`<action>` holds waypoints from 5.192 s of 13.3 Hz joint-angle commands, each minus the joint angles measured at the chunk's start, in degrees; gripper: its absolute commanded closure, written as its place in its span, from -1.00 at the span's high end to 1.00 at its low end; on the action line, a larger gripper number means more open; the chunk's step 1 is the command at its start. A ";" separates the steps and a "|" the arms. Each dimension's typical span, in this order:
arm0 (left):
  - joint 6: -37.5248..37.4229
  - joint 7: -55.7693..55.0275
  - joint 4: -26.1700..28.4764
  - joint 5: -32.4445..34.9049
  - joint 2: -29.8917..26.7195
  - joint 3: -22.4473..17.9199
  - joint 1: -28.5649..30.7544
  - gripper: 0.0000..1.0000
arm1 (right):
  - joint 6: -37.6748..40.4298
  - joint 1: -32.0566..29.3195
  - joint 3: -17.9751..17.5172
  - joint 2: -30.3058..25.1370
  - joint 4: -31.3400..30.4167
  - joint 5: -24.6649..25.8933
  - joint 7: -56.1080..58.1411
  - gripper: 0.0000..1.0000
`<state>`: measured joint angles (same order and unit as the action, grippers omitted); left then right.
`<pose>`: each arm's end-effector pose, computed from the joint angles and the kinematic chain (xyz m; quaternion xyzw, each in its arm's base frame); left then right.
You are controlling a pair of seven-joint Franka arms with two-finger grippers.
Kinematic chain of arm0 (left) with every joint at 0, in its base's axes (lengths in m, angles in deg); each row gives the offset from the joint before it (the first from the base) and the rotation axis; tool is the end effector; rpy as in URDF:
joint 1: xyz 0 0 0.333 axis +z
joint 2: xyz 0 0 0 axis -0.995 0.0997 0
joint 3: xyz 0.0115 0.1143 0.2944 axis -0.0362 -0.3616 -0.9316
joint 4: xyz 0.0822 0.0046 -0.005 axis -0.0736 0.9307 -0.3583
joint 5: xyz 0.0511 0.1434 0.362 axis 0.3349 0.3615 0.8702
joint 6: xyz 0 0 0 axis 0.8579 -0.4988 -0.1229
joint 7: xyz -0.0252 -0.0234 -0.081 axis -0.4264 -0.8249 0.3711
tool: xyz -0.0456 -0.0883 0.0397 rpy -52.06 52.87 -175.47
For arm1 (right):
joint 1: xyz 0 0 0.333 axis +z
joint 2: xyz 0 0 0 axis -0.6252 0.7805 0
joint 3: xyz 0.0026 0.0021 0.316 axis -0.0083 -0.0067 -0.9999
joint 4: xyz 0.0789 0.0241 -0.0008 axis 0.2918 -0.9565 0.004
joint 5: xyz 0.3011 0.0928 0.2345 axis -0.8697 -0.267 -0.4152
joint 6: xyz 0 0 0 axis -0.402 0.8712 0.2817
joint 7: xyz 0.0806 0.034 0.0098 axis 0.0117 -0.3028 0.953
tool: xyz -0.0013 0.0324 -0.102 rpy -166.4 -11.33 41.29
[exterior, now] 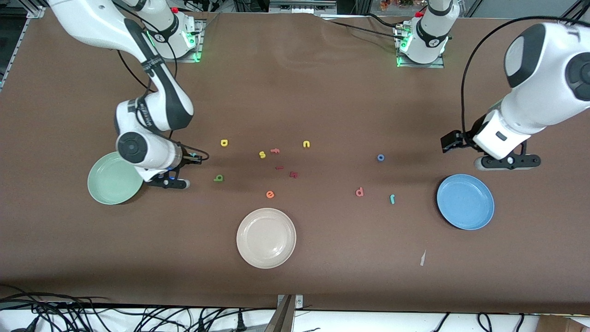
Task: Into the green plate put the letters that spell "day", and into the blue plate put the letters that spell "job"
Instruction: 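Release the cyan y onto the green plate while the left gripper reaches, then grasp the blue o with the left gripper while the right gripper withdraws, then put the o in the blue plate while the right gripper grasps yellow a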
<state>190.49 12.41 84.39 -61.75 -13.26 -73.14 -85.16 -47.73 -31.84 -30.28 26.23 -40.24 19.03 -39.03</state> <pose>0.5919 -0.0829 0.4703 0.9993 0.0253 -0.0252 0.0103 0.5977 0.1589 0.2608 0.9923 -0.0419 -0.1160 0.0068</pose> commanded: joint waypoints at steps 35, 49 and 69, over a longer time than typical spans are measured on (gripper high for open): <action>44.43 1.24 27.18 -1.73 16.65 0.34 -13.35 0.48 | -2.23 -8.00 -15.09 -4.95 -7.16 2.43 -10.29 1.00; 43.12 3.25 26.48 7.04 11.67 -2.46 -10.56 -0.95 | -25.82 -3.43 -16.06 -4.08 -23.62 15.00 -15.94 0.99; 42.58 35.79 17.61 2.41 12.34 -12.31 -0.26 0.69 | -30.56 -3.61 -15.62 0.32 -24.41 15.08 -19.98 -0.63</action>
<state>233.28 46.28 104.45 -57.95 -2.17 -85.28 -85.14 -75.38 -35.10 -45.66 24.91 -64.07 32.71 -57.06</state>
